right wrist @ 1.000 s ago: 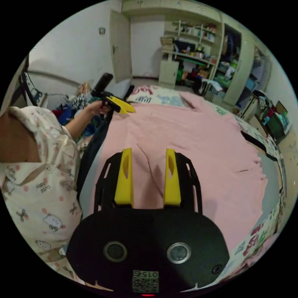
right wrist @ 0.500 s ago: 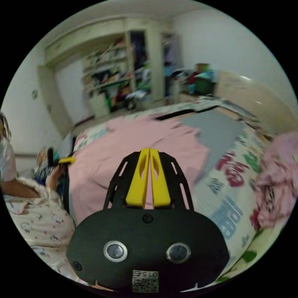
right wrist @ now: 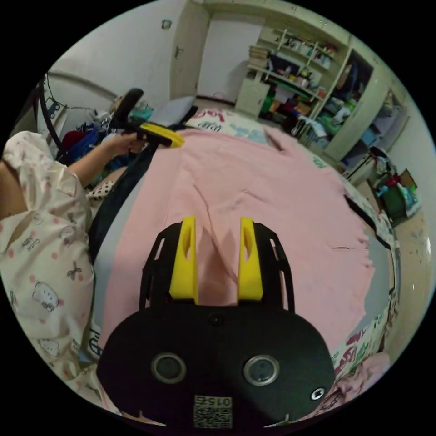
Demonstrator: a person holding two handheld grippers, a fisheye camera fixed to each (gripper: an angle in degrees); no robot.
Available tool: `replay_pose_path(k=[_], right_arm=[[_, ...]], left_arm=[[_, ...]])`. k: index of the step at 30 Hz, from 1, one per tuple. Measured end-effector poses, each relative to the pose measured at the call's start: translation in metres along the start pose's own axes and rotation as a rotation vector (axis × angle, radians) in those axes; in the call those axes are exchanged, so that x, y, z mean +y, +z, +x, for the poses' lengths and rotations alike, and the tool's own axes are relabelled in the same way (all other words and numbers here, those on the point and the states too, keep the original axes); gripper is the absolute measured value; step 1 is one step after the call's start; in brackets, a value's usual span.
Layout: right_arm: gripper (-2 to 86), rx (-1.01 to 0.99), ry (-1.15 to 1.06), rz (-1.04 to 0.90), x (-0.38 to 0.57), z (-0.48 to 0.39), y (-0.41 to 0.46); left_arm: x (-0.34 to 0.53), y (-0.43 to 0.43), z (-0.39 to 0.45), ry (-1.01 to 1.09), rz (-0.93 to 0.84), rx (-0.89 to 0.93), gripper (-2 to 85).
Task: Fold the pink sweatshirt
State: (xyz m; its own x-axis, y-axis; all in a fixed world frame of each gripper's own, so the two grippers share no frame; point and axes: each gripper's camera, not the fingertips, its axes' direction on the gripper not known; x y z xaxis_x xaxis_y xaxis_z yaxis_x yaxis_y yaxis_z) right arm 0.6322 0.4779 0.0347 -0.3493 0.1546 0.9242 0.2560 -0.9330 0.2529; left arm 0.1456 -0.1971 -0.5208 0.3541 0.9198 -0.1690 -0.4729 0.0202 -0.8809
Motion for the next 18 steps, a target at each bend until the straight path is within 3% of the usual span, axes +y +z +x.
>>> replay_pose_path(k=[2,7,11,14,17,18], right_arm=[[9.0,-0.007,0.016,-0.032,-0.007,0.005,0.012],[2.6,-0.169,0.185,0.119,0.001,0.052,-0.025],[0.6,-0.124,0.335,0.249,0.021,0.090,-0.071],[0.3,0.076,0.541,0.359,0.069,0.130,-0.145],[0.4,0.509,0.870,0.426,0.159,0.168,-0.265],[0.8,0.755,1.035,0.425,0.201,0.172,-0.315]], left_arm=[[0.005,-0.008,0.004,0.002,0.009,-0.029,7.3],[0.004,-0.018,-0.003,-0.010,0.011,-0.033,7.3],[0.004,-0.027,-0.017,-0.017,0.022,-0.016,7.3],[0.002,-0.034,-0.028,-0.017,0.026,-0.002,7.2],[-0.001,-0.040,-0.041,-0.004,0.033,0.011,7.0],[-0.001,-0.042,-0.044,-0.003,0.039,0.014,6.9]])
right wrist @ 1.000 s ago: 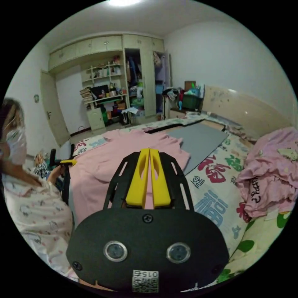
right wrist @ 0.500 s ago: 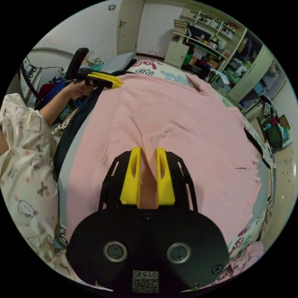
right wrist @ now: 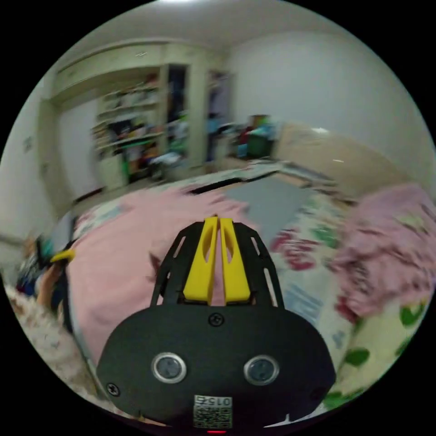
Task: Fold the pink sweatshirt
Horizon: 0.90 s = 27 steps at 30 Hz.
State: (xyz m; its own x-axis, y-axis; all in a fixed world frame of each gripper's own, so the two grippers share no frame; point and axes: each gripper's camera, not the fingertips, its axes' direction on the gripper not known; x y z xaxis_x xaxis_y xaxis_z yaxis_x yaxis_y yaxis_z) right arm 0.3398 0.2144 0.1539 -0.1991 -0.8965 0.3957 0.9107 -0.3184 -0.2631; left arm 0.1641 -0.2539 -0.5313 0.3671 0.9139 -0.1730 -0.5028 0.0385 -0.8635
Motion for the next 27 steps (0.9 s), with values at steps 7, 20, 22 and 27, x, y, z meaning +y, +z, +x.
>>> replay_pose_path(k=[7,20,22,27], right_arm=[[12.6,0.152,0.170,0.060,0.081,0.055,-0.170],[13.6,-1.018,-0.815,-0.496,0.172,-0.226,-0.184],[16.1,-0.943,-0.964,-0.612,0.190,-0.267,-0.203],[12.5,-0.804,-1.074,-0.563,0.193,-0.298,-0.254]], left_arm=[[-0.008,-0.030,-0.051,-0.111,0.068,0.139,9.8],[-0.061,-0.067,-0.092,-0.218,-0.004,-0.184,9.8],[-0.072,-0.066,-0.099,-0.204,-0.027,-0.137,5.3],[-0.097,-0.081,-0.115,-0.203,-0.006,-0.142,1.8]])
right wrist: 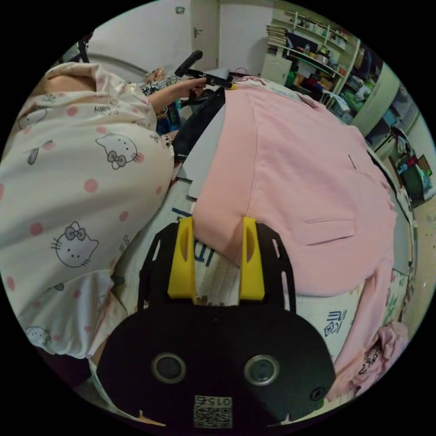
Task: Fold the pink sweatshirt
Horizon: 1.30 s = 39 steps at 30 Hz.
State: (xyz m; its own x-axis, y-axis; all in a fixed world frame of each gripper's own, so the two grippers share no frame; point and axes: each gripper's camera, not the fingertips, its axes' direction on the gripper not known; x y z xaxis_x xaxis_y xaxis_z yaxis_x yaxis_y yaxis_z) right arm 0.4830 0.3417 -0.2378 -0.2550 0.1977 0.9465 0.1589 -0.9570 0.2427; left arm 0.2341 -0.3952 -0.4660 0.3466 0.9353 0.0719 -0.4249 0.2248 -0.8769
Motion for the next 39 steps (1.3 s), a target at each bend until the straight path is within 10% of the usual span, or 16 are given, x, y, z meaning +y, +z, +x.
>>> replay_pose_path(k=[20,26,33,39], right_arm=[[6.9,-0.403,0.020,0.194,-0.019,-0.014,-0.149],[8.6,-0.394,-0.008,0.243,-0.007,-0.014,-0.221],[10.0,-0.447,0.026,0.336,0.042,0.023,-0.326],[10.6,-0.325,0.256,0.655,0.171,0.082,-0.447]], left_arm=[[-0.154,-0.046,0.011,0.036,0.001,-0.219,4.7],[-0.216,-0.135,0.130,0.305,0.338,-0.475,7.7],[-0.332,-0.117,0.273,0.694,0.478,0.110,6.9],[-0.399,0.037,0.440,1.049,-0.090,0.619,8.2]])
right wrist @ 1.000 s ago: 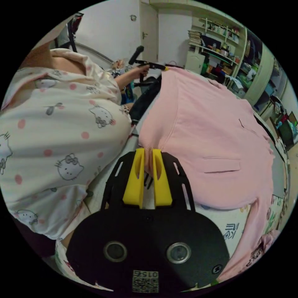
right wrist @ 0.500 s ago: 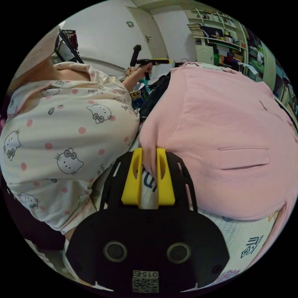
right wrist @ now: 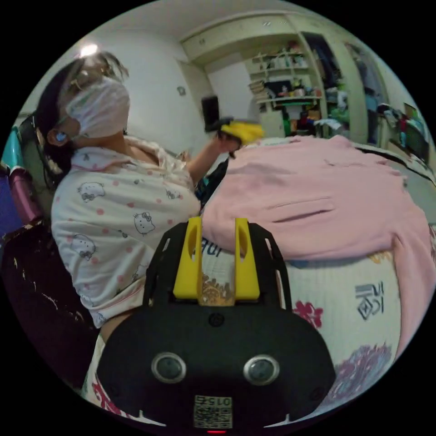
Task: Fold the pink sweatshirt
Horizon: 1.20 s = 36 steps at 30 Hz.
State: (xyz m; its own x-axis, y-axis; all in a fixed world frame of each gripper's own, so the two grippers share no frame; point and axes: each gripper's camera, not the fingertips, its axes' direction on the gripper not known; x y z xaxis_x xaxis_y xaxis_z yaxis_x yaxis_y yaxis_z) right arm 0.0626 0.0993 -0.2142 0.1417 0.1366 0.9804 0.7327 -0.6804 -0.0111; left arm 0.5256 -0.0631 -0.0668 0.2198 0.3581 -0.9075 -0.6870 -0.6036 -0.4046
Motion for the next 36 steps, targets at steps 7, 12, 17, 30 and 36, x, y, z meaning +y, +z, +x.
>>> replay_pose_path(k=[7,12,17,30,36], right_arm=[[10.3,0.074,0.349,0.868,0.129,0.089,-0.205],[12.5,0.325,0.231,1.235,0.168,0.089,-0.269],[13.4,0.611,0.545,1.300,0.158,0.129,-0.320],[14.5,1.686,0.923,0.943,0.031,0.244,-0.353],[16.1,1.997,0.810,0.571,-0.039,0.311,-0.294]], left_arm=[[-0.060,0.117,0.019,0.219,-0.313,0.100,8.4],[-0.086,0.110,0.004,0.224,-0.304,0.042,9.4],[-0.110,0.102,-0.023,0.202,-0.314,0.064,10.2],[-0.135,0.069,-0.037,0.280,-0.300,-0.007,8.8],[-0.145,0.062,-0.080,0.169,-0.334,0.091,10.6]])
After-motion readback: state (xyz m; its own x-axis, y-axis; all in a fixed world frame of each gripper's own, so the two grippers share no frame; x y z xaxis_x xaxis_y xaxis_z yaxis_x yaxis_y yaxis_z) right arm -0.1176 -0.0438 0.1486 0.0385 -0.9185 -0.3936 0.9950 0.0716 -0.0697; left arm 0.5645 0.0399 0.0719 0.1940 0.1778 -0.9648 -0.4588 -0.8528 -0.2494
